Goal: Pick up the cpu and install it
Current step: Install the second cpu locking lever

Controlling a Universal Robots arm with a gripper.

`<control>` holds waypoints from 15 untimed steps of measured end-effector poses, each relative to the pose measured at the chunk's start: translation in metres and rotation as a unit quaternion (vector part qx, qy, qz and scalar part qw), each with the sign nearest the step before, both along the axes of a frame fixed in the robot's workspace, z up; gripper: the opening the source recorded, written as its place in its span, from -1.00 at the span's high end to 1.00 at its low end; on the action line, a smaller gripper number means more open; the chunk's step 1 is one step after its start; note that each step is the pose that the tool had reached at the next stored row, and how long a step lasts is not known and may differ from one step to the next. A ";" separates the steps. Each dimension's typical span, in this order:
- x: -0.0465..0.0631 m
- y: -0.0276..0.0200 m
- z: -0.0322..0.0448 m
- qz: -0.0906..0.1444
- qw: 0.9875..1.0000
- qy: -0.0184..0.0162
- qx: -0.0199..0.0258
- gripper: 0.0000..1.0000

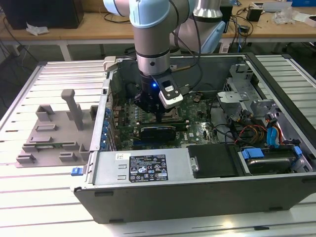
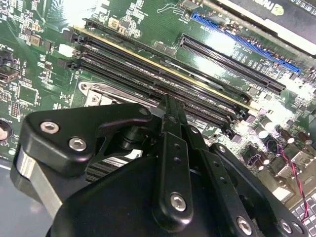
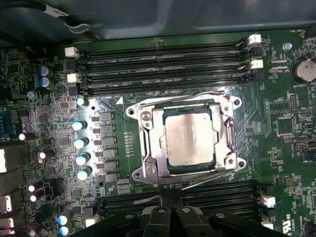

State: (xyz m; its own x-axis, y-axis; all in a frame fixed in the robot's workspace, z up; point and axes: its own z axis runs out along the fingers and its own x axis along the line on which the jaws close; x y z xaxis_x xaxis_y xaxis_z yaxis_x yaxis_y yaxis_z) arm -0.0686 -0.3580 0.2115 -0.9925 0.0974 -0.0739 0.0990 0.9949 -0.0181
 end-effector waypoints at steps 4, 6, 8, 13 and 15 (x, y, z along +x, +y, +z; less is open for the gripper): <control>-0.008 0.0000 -0.0015 0.000 1.000 -0.010 0.000 0.79; -0.013 0.0000 -0.0017 0.000 1.000 -0.020 0.002 0.79; -0.017 -0.0001 -0.0017 0.000 1.000 -0.027 0.007 0.79; -0.018 -0.0001 -0.0017 0.000 0.999 -0.033 0.012 0.79; -0.018 -0.0003 -0.0017 0.000 0.999 -0.033 0.016 0.79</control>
State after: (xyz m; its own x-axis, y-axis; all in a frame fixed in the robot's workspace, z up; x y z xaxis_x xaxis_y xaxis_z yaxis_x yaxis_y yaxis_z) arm -0.0870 -0.3583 0.2099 -0.9854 0.1014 -0.1364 0.0996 0.9948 0.0203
